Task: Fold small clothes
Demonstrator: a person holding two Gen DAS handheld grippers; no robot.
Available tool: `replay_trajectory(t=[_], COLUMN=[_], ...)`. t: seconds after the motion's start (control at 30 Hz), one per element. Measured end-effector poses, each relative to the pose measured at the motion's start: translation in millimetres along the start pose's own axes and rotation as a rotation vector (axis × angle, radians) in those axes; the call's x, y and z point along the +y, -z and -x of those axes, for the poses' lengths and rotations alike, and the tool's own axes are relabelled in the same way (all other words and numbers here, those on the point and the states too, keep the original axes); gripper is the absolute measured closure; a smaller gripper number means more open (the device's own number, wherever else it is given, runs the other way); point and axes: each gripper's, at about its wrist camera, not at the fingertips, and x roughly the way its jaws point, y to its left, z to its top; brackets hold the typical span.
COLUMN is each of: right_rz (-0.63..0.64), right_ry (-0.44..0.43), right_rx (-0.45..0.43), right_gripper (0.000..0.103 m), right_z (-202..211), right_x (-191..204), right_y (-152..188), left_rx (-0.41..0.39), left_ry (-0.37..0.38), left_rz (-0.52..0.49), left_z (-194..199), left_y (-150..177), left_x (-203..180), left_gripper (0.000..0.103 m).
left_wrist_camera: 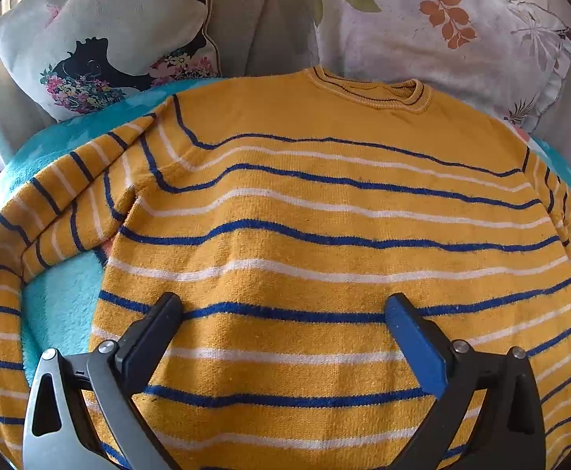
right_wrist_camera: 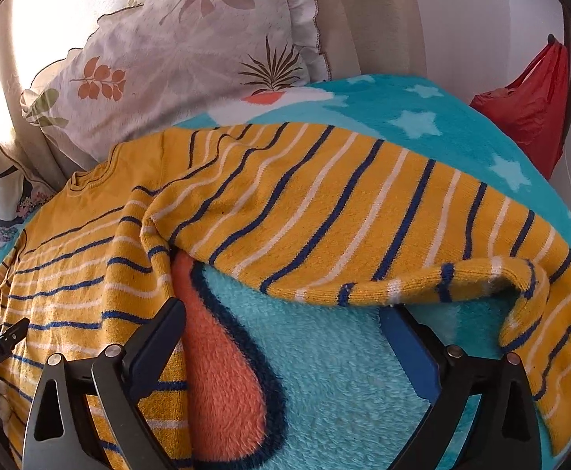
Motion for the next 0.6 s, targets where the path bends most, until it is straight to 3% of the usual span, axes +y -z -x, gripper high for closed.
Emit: replay_trajectory(t=[0.3, 0.5, 0.6], right_rz=[-0.049, -0.261, -0.354], right_ry=[-0.062, -0.095, -0.044], right_rx=[-0.024, -0.091, -0.104], right_gripper=[0.001, 0.003, 0.004], right_z=[5.1, 30.9, 40.6], right_x=[-9.4, -52.5, -79.3], right_y=[0.0, 8.0, 13.0], left_rx=[0.0, -0.002, -0.003], left_ry=[0.004, 0.007, 0.006], left_rz=[-0.002, -0.004, -0.002], left_z=[0.2, 0.6, 1.3], left_y=[0.1, 0.4, 0.8], left_x=[0.0, 0.1, -0.3], left_gripper=[0.0, 0.0, 0.0])
